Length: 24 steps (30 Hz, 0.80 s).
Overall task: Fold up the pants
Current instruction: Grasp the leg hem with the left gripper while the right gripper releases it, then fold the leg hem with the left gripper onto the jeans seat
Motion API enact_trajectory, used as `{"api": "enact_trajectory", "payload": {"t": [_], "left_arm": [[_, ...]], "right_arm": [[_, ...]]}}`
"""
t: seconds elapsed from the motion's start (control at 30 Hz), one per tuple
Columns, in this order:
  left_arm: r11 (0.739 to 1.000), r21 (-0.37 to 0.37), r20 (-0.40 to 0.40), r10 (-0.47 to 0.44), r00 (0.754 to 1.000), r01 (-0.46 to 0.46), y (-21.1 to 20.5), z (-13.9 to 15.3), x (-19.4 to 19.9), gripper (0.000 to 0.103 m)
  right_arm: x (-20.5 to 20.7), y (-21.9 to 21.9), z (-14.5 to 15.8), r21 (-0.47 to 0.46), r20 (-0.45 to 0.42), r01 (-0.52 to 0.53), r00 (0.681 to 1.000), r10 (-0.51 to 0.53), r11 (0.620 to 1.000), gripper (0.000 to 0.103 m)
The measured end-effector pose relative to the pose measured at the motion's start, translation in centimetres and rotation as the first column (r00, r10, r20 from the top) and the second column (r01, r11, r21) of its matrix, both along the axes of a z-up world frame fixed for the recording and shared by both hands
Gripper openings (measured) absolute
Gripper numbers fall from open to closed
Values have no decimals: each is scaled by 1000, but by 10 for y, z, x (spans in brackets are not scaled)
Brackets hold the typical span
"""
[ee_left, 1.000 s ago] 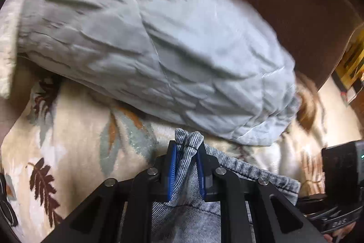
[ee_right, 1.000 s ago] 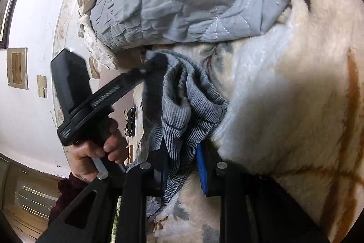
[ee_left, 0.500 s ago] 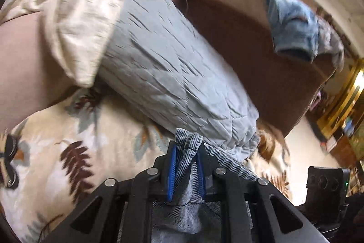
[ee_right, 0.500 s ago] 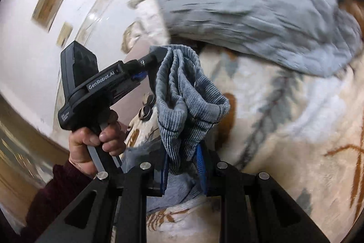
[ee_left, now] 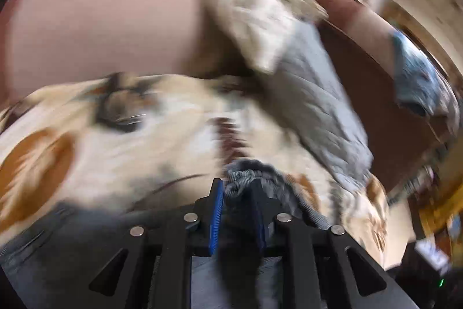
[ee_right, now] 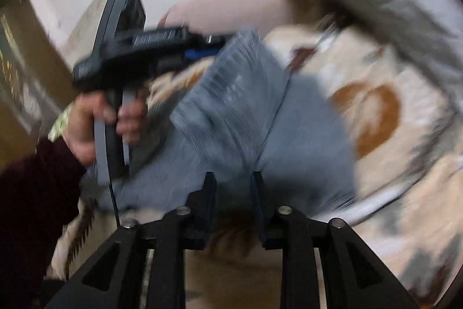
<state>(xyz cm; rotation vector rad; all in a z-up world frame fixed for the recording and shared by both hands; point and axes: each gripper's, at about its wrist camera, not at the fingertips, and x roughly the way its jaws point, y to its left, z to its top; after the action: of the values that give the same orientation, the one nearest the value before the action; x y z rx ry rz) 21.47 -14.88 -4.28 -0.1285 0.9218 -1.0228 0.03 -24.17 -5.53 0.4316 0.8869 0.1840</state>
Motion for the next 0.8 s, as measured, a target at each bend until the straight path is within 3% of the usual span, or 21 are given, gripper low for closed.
{"api": "enact_trajectory", "payload": {"t": [0.1,0.2,0.33,0.47,0.5,0.57,0.67,0.8], "left_arm": [[995,-28,-8,94,996,-94,42,6,2,21],[992,-43,7,116,993,-116,65,17,-12,21],[992,-57,-106,109,988,-115,72,10,-41,24],[992,-11,-190,121,974,-126,57,-9,-76,41],[990,-9,-206,133,970,-138,55,-14,-81,56],[982,-13,-229,180,957,-188,52,-21,-86,65],[969,-14,-264,236,935,-248,45,-31,-83,65],[947,4,-247,313,917,-322,36,-40,-74,66]], "right_arm": [[2,19,-2,29,12,-111,994,111,993,54],[-4,9,12,54,91,-125,989,120,991,54],[-2,-51,30,125,138,86,985,-103,988,55],[-11,-114,23,207,76,318,938,-339,925,56],[-13,-122,20,226,62,343,929,-365,912,56],[-18,-131,18,262,34,370,919,-392,891,56],[-16,-133,17,289,10,369,921,-389,883,56],[-16,-129,16,295,5,357,927,-375,886,56]]}}
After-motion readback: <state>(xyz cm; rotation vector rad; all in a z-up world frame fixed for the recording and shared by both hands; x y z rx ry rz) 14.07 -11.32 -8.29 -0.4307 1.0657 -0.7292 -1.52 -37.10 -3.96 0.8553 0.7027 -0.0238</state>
